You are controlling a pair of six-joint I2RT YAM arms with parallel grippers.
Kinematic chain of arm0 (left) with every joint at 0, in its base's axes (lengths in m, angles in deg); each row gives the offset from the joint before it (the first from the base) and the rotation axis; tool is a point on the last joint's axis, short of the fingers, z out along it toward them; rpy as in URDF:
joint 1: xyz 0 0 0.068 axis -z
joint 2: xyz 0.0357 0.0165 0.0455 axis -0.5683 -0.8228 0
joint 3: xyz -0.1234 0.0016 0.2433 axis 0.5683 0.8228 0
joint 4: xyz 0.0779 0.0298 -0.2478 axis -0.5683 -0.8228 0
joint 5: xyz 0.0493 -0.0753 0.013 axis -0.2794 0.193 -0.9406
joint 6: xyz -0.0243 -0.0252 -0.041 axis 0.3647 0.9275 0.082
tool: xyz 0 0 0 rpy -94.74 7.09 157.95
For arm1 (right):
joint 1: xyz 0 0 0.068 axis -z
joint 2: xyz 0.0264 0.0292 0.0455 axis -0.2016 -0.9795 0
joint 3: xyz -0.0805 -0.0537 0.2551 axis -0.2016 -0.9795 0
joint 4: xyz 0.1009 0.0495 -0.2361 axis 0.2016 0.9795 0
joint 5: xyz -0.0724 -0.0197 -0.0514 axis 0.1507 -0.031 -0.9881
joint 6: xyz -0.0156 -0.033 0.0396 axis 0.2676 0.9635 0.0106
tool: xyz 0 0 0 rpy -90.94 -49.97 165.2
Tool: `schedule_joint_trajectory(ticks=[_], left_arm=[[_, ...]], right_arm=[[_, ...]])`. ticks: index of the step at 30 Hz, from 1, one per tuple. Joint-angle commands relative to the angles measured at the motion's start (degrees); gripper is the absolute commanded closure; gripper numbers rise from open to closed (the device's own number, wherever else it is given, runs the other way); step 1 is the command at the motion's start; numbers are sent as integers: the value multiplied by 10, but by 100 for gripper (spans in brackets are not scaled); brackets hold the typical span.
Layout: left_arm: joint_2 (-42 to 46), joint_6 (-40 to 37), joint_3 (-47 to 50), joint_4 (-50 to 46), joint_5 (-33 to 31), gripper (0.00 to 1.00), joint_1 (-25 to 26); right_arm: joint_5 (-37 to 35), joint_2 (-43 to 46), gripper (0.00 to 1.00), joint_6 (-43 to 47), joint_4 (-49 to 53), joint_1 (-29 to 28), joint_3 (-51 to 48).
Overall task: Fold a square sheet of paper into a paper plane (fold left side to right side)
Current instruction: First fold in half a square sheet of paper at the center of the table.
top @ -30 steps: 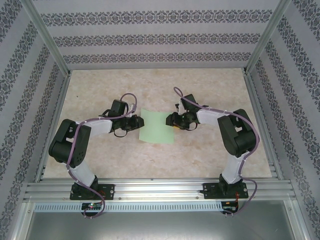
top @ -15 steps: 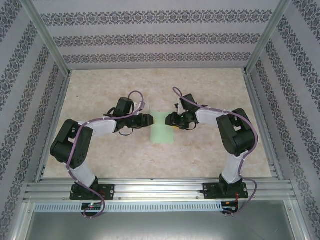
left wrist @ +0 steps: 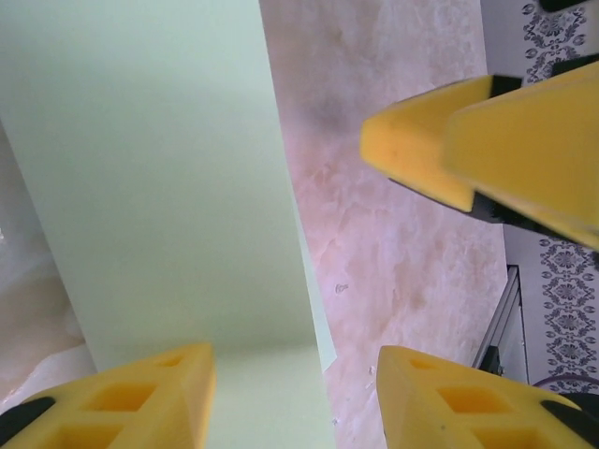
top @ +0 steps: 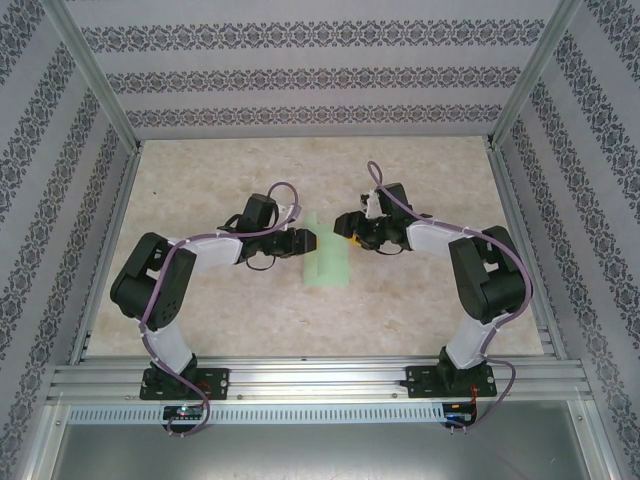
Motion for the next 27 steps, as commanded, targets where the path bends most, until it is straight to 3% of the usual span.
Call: schedule_joint_trajectory(ticks=[1, 14, 23, 27], left_arm=[[-6, 6, -18, 28, 10, 50, 10], [-13, 7, -21, 29, 6, 50, 13], [-9, 11, -20, 37, 8, 50, 13], [-8, 12, -22, 38, 10, 50, 13]], right_arm=[[42, 0, 39, -36, -55, -9, 9], [38, -66, 45, -75, -73, -35, 45], [41, -76, 77, -73, -69, -38, 47], [44, -80, 84, -72, -69, -39, 50]])
